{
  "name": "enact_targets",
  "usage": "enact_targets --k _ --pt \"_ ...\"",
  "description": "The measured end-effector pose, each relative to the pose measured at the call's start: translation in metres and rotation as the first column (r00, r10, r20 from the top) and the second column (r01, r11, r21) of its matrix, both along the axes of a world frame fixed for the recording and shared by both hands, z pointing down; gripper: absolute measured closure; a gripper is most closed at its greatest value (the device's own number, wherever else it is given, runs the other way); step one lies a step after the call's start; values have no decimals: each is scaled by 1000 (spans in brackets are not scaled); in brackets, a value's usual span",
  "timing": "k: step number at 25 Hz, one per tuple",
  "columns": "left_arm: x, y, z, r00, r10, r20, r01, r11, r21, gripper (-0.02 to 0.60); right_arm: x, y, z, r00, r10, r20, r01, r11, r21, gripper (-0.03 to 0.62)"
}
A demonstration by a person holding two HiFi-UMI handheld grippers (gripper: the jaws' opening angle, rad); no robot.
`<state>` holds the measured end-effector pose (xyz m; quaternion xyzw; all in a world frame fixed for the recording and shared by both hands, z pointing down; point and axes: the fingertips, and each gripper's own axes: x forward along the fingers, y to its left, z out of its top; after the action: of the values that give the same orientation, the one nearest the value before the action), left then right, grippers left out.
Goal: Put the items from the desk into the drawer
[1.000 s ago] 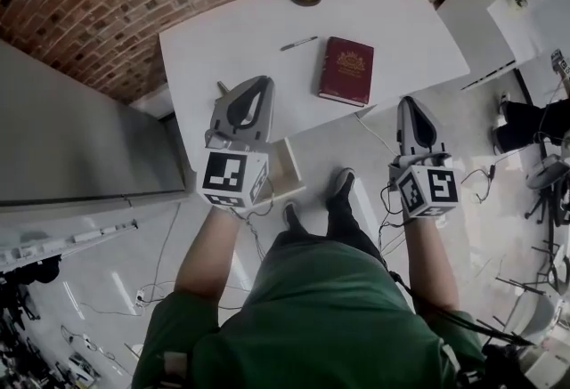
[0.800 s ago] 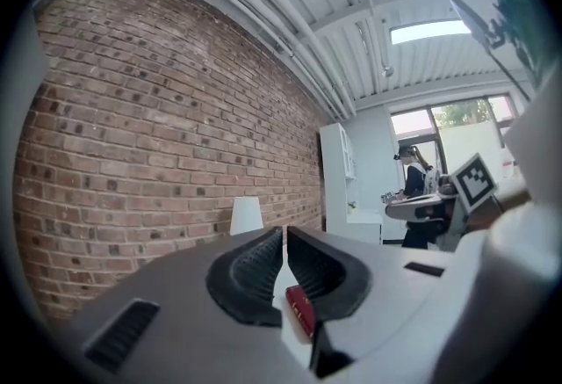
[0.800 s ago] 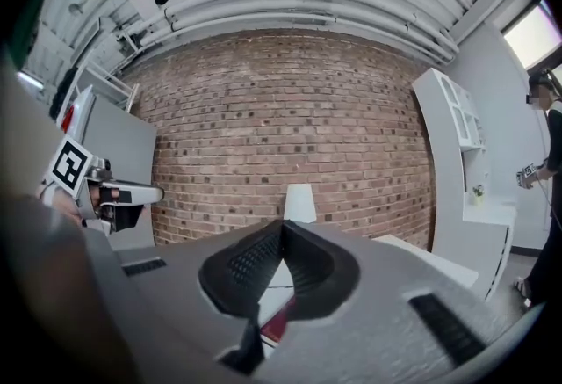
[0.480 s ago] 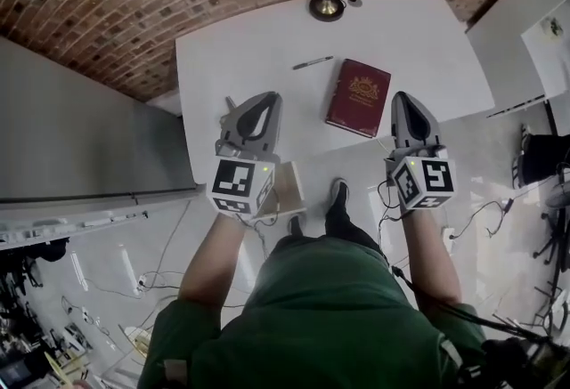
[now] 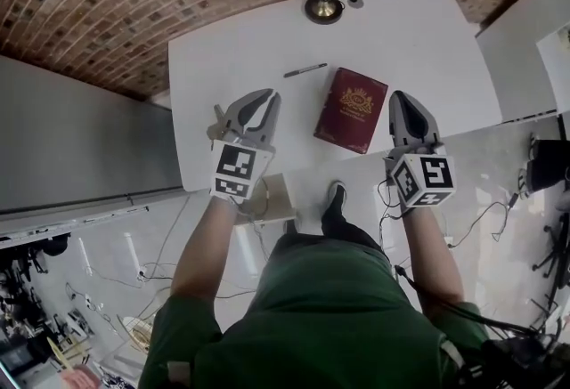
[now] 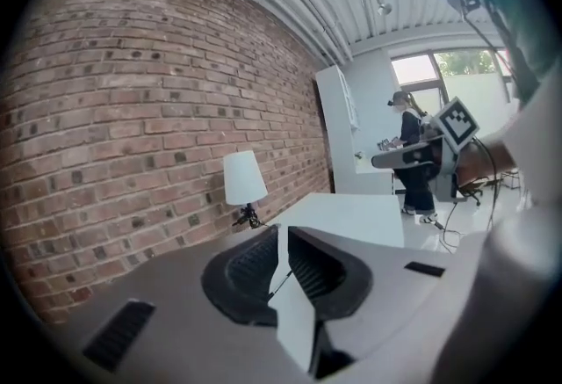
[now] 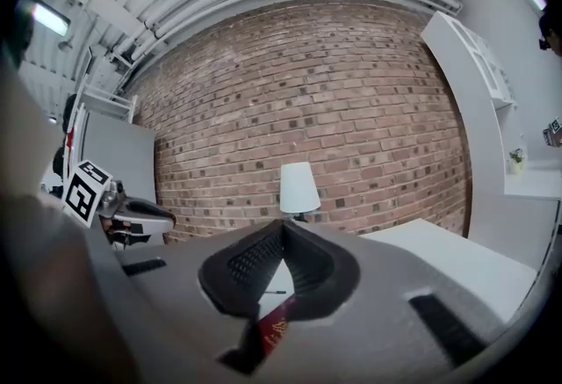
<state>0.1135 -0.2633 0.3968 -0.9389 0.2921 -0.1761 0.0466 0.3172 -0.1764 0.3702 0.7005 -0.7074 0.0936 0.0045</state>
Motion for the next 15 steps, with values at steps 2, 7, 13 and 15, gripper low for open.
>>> enact_targets --k 2,7,13,15 --pt "9 -8 15 999 11 36 -10 1000 -23 569 11 -1 7 1000 3 3 -3 1000 -13 591" --pt "32 -27 53 990 42 133 -35 998 -59 546 39 -1 20 1000 21 13 -20 999 -41 590" --pt "56 -48 104 957 88 277 -65 994 -92 486 66 3 36 999 37 12 -36 996 -76 590" --pt "63 -55 122 938 110 329 -80 992 -102 486 73 3 41 999 41 10 -40 995 -88 590"
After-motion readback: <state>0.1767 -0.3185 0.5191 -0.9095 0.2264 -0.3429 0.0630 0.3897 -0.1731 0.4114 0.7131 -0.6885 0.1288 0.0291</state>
